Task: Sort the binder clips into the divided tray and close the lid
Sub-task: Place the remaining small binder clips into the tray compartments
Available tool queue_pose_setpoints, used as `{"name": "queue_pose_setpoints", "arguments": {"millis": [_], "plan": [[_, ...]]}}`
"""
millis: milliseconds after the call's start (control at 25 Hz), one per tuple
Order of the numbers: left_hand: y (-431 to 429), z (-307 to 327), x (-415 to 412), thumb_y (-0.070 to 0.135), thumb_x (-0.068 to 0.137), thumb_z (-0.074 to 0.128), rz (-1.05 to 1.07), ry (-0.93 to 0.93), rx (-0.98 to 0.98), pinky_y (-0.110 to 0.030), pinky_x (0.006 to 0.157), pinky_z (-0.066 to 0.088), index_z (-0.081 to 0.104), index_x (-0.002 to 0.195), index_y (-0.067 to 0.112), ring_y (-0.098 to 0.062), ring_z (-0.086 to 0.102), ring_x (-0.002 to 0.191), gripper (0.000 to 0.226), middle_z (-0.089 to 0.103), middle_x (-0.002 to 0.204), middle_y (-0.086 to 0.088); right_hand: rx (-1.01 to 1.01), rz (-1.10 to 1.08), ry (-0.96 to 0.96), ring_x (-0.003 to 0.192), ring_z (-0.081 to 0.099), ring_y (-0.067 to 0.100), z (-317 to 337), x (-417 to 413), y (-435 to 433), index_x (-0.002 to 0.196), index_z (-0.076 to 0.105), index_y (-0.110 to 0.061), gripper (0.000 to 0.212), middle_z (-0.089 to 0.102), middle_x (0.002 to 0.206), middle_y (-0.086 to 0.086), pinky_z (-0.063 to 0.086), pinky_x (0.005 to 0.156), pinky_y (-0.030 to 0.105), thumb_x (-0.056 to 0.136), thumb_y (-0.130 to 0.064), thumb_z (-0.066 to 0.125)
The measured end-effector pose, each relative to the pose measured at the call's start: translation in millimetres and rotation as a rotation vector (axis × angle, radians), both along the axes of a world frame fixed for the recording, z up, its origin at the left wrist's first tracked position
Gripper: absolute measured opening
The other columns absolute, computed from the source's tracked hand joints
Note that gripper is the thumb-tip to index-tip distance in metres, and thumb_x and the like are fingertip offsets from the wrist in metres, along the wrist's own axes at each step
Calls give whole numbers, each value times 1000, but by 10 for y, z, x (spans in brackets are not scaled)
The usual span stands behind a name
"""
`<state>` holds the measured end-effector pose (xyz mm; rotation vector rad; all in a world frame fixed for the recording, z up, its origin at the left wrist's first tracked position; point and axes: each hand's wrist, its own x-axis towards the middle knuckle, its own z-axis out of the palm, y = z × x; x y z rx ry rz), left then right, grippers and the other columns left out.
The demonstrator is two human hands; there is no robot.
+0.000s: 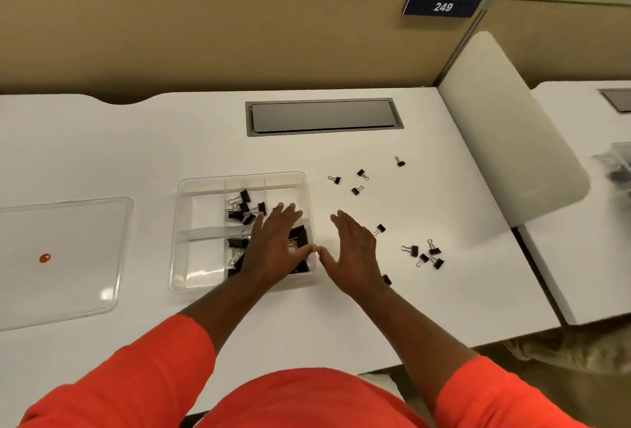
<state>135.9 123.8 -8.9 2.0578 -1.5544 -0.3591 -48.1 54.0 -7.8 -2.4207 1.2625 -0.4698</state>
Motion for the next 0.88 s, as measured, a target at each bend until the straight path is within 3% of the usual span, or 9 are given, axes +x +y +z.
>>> {"name": "queue_pose_setpoints", "arguments": {"millis": [200,400,640,880], "plan": [[25,-60,-509,65,81,64,-65,-32,-31,-38,121,15,50,139,24,-13,28,146,73,44,151,4,-4,-27,18,143,35,16,-31,-577,47,146,43,-17,66,40,156,2,31,115,44,91,-47,62],[5,-33,-1099,58,79,71,-46,15,-47,-35,112,35,55,135,25,-13,42,137,68,51,145,5,36,-43,36,143,33,15,-144,-1261,-59,146,44,-18,66,42,155,2,32,115,48,89,-47,62],[-93,-20,-1572,54,79,73,-37,49,57,-22,102,36,56,134,29,-9,51,126,62,58,136,10,68,-60,55,144,32,15,-266,-1871,-273,147,42,-20,65,42,155,1,29,116,44,90,-45,61],[-224,-179,-1834,54,82,69,-12,17,109,-25,100,38,60,130,28,-10,55,120,55,63,129,10,121,-96,72,139,43,23,-425,-2260,-497,146,45,-16,64,46,152,5,30,115,44,91,-39,66]]}}
